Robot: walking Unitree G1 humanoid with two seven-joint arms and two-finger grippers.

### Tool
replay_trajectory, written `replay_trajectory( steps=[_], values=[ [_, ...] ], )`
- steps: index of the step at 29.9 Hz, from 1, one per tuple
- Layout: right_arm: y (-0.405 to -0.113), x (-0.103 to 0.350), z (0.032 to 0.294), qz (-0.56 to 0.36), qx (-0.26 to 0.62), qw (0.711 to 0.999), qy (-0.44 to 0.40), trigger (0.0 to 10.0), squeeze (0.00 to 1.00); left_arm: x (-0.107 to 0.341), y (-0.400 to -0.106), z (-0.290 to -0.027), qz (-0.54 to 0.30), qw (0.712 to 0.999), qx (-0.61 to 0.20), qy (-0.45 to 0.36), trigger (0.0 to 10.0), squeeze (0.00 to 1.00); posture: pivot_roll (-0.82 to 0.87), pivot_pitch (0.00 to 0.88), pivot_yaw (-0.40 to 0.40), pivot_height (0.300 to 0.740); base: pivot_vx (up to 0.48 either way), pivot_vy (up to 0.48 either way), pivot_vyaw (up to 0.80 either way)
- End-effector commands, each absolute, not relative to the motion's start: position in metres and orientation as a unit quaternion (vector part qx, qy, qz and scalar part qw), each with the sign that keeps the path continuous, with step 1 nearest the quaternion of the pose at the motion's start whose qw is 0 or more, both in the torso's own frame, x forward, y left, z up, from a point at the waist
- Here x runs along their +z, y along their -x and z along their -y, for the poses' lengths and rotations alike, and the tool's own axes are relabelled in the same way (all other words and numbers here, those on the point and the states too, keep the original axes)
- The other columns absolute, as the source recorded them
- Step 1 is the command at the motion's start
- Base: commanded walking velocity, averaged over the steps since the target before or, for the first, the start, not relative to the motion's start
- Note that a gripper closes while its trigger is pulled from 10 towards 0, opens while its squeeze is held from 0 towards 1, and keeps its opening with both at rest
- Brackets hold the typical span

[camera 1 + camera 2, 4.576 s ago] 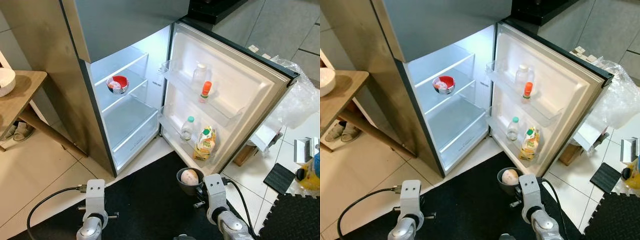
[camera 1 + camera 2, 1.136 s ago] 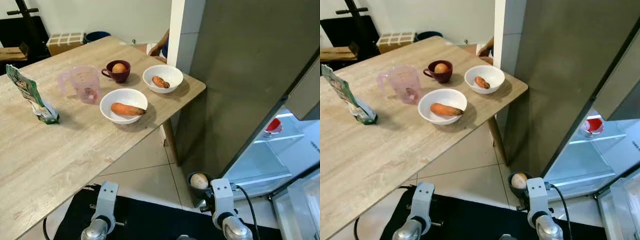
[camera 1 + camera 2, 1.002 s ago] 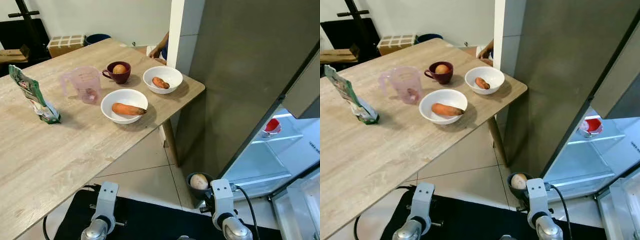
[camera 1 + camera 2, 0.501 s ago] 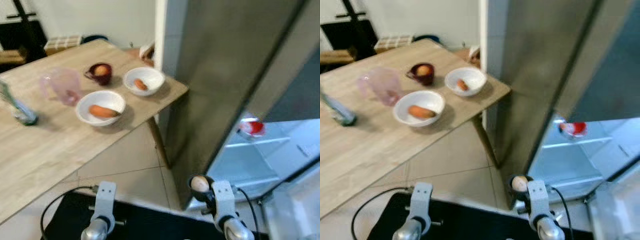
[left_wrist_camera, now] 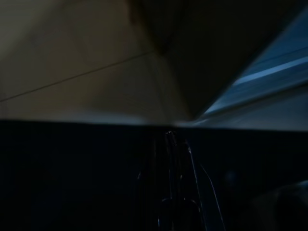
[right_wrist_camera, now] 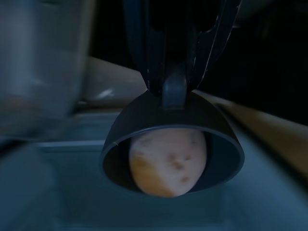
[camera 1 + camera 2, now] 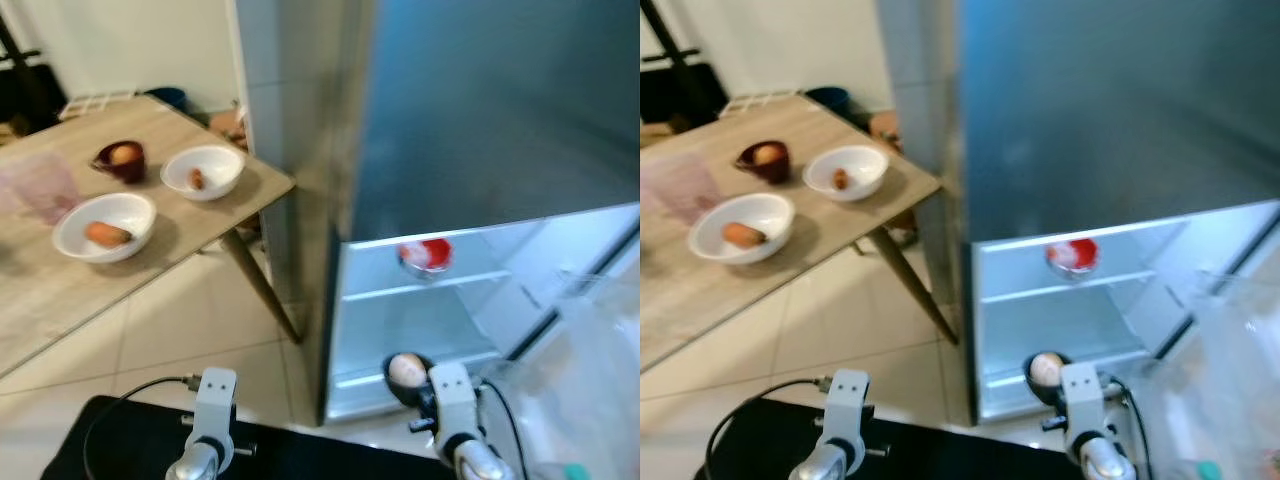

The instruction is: Restocking fridge

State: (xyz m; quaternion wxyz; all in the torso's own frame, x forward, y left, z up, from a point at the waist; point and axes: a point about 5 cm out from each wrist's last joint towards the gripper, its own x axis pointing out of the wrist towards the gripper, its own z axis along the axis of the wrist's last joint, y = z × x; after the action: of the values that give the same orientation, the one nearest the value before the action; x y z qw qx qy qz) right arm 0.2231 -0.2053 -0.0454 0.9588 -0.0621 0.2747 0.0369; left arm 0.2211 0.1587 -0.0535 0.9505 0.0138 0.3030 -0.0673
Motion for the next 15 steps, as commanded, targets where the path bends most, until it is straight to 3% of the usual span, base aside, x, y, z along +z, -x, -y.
replay_trajectory(
  steps=[1, 2, 15],
  values=[
    [-0.2235, -0.0461, 0.1980, -0.272, 0.046, 0.959, 0.056, 10.0, 0.00, -0.0599, -0.2113, -0.1625, -0.320, 0.946, -0.059, -0.012, 10.0, 0.00, -0.12, 0.109, 0.001, 0.736, 0.000, -0.480, 0.00],
    [-0.2235, -0.0461, 0.1980, -0.272, 0.046, 0.959, 0.056, 10.0, 0.00, -0.0599, -0.2113, -0.1625, -0.320, 0.946, -0.059, -0.012, 10.0, 0.00, -0.12, 0.109, 0.001, 0.736, 0.000, -0.480, 0.00],
    [-0.2240, -0.0461, 0.1966, -0.272, 0.047, 0.959, 0.056, 10.0, 0.00, -0.0594, -0.2112, -0.1671, -0.316, 0.948, -0.041, -0.012, 10.0, 0.00, -0.12, 0.112, 0.002, 0.736, 0.000, 0.000, 0.00]
  ],
)
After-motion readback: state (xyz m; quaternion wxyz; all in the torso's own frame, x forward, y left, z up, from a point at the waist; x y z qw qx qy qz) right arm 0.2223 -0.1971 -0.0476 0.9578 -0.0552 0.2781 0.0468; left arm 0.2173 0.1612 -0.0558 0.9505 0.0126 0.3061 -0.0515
